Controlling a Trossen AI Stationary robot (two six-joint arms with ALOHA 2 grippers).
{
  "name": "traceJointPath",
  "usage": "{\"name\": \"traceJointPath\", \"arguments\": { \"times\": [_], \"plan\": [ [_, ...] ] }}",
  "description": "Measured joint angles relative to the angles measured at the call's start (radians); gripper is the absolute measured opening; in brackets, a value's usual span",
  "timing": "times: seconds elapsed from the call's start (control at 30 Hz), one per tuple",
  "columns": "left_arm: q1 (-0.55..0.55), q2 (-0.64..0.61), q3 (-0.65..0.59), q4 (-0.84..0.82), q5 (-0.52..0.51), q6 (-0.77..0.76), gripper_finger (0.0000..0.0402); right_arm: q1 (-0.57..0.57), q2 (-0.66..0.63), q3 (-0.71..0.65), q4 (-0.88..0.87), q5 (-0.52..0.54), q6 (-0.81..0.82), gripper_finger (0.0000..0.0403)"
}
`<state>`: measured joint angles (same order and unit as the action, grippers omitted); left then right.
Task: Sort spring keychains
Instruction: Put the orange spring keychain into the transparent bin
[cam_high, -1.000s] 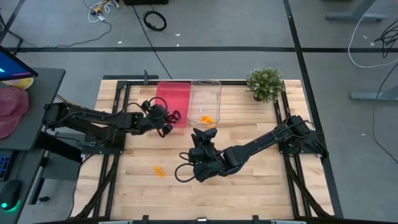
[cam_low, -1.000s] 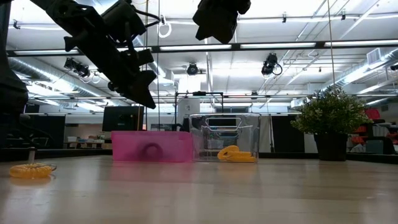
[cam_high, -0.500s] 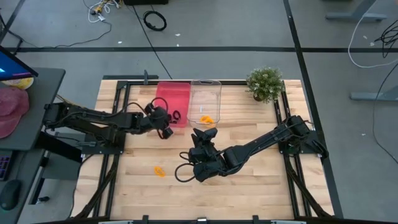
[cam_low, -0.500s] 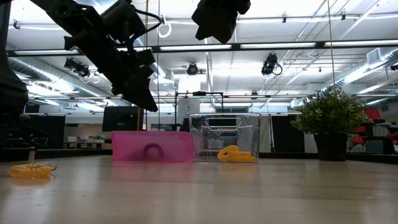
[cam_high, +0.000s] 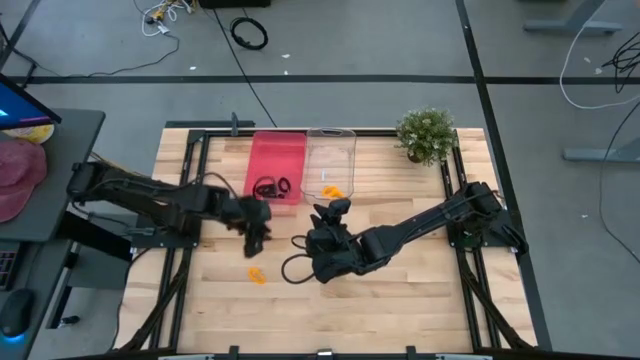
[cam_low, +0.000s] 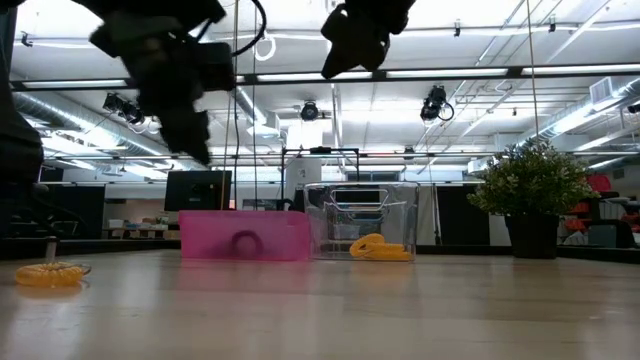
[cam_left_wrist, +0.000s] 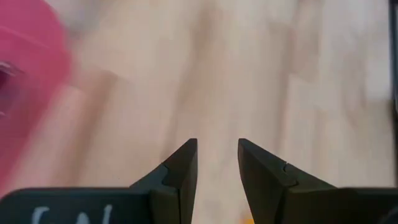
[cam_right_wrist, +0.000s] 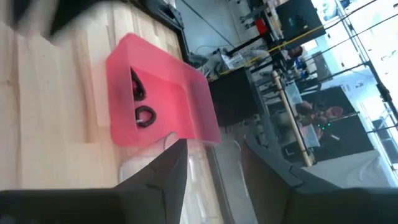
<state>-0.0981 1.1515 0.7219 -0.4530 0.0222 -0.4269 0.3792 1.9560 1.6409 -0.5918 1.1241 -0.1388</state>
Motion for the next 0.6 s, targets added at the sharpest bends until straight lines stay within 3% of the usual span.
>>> {"name": "traceJointPath", "arguments": {
  "times": [0.23,0.4,0.6],
  "plan": [
    [-0.179,0.000,-0.004,-0.121,-0.004,-0.177,0.0119,-0.014,0.000,0.000,-0.057,-0.018,0.045,0.0153],
    [-0.274,0.027,-0.003,-0.118,-0.066,-0.307,0.0119,-0.017,0.000,0.000,-0.062,-0.018,0.033,0.0153],
    [-0.354,0.107,-0.003,-0.116,-0.067,-0.378,0.0119,-0.026,0.000,0.000,-0.058,-0.018,0.007,0.0153]
  ]
}}
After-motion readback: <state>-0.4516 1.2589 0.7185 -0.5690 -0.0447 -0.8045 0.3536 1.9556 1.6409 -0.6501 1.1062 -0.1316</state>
